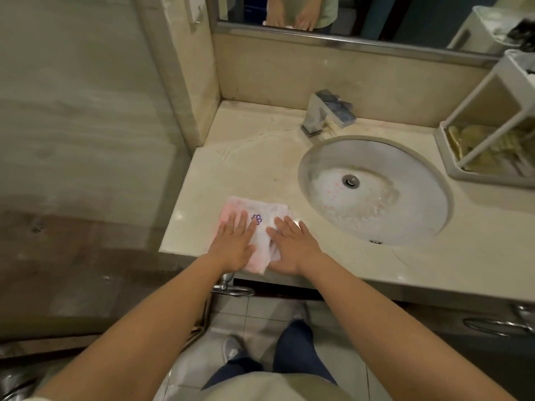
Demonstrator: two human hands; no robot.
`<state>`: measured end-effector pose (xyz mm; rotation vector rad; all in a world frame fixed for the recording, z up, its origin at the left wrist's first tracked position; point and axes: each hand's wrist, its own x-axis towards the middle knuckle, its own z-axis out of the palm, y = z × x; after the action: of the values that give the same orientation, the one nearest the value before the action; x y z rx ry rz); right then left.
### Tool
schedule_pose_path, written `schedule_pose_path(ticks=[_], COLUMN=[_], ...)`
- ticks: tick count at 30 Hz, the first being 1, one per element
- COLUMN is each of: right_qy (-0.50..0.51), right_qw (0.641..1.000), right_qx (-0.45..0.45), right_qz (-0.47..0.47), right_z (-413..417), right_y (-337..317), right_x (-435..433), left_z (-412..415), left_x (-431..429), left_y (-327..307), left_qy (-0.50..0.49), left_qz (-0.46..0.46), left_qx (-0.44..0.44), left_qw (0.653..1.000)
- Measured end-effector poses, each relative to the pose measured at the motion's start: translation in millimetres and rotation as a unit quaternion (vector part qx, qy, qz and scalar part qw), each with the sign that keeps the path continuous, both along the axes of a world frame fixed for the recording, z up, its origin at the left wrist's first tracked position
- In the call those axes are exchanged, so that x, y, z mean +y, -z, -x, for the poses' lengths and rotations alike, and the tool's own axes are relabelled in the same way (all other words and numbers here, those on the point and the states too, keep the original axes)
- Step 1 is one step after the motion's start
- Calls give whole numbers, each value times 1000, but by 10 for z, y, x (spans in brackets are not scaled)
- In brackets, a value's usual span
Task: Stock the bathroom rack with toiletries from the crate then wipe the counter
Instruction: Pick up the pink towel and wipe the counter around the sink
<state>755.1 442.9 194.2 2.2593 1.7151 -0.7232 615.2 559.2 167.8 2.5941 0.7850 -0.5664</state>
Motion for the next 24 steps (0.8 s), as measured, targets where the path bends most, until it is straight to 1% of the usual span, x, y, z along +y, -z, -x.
schedule_pose_path(ticks=[2, 4, 5, 8, 10, 12, 15, 18, 20, 24], right_qy=[-1, -1, -4, -23, -34, -44, -57, -58, -41, 12], right_qw=[1000, 1000, 1000, 999, 999, 998, 997, 995, 994, 985], right_qx=[5, 15, 18, 16, 16, 23, 33, 61, 96, 162], right_qz=[7, 12, 15, 23, 27, 31, 36, 45, 38, -56], right_z=[-8, -27, -40, -87, -113, -133, -174, -243, -321, -515], right_y=[-20, -30, -35, -58, -81, -96, -104, -127, -161, -249], right_x=[23, 30, 32, 52, 71, 73, 60, 72, 97, 144], left_z=[17, 34, 34, -20, -62, -71, -120, -202, -222, -272], left_x=[12, 0, -28, -177, -248, -275, -277, -283, -303, -293], left_y=[-56, -91, -111, -136, -137, -137, -157, -194, -203, -276], left_qy=[-36, -101, -144, -264, -309, -341, -354, -332, -324, -319], left_qz=[9, -33, -63, -121, -140, -158, -175, -167, -160, -114], left_qx=[-56, -118, -124, -74, -28, -1, -9, -53, -83, -170], left_qw=[998, 987, 980, 954, 940, 927, 919, 927, 929, 925])
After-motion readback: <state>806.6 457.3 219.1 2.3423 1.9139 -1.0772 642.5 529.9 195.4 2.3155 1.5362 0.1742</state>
